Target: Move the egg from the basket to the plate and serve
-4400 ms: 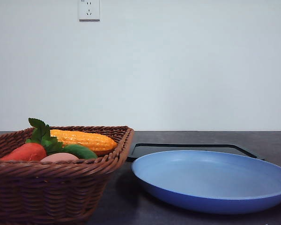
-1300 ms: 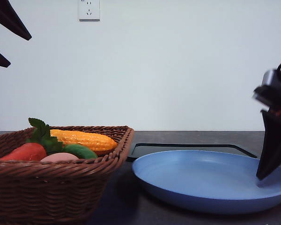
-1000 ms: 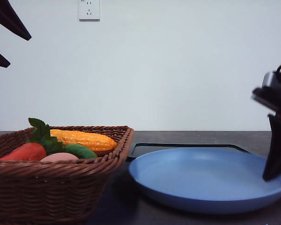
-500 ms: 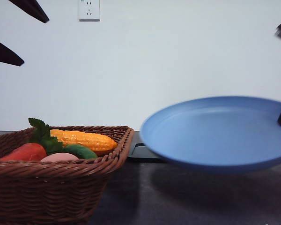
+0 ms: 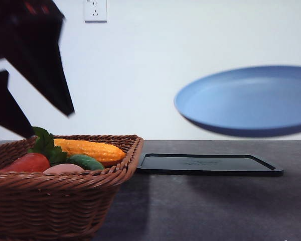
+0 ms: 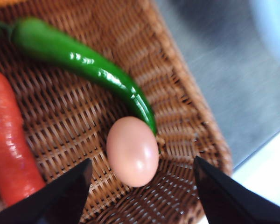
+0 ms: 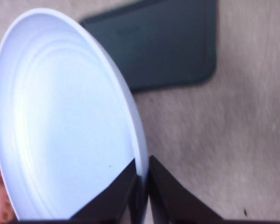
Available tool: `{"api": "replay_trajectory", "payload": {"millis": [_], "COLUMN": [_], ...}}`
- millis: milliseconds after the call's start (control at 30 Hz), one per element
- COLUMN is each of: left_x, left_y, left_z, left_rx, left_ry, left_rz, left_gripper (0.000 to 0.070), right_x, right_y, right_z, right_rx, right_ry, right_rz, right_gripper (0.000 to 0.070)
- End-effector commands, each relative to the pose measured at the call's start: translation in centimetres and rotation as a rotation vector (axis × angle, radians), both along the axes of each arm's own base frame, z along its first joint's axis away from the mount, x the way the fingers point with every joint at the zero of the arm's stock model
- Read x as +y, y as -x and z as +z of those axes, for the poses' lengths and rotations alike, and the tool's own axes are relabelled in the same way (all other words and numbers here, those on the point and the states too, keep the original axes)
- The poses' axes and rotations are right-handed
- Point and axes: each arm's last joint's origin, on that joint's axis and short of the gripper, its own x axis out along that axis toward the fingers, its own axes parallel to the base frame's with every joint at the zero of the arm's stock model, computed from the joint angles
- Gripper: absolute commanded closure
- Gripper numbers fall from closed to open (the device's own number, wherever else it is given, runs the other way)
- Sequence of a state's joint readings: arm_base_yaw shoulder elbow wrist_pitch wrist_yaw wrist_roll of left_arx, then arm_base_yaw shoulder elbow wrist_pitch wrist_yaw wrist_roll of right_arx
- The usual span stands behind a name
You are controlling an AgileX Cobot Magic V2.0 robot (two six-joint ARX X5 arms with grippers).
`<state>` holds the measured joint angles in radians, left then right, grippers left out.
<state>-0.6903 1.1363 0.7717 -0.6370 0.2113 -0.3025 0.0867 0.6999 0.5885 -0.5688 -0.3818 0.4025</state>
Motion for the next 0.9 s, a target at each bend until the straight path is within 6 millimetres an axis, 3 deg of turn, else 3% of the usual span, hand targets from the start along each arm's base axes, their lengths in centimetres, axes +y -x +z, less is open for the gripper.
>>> {"api": "replay_trajectory", "payload": {"millis": [0, 367, 667, 867], "left_x": [-0.8, -2.6, -3.1, -3.2], "left_y": [-0.5, -2.4, -2.6, -2.4], "left_z": [0.0, -3.2, -4.4, -4.4], "left_rx": [-0.015, 0.057, 0.1, 0.101], "left_ry": [-0.03, -0.141, -0.175, -0.177], "left_rz": [-0.026, -0.063, -0.073, -0.081], "left_gripper": [0.0256, 0.0256, 0.0264, 0.0397], "right_x": [0.0, 0.0, 0.0, 0.0], "right_y": [-0.1, -0.1, -0.1, -0.1], "right_z": [0.8, 1.1, 1.1, 1.1], "right_rx": [-0.024, -0.03, -0.03, -0.03], "right_ry": [-0.008, -0.007, -0.007, -0.007], "right_rz": [-0.001, 0.003, 0.003, 0.003], "right_gripper": [0.07, 0.07, 0.07, 0.07]}}
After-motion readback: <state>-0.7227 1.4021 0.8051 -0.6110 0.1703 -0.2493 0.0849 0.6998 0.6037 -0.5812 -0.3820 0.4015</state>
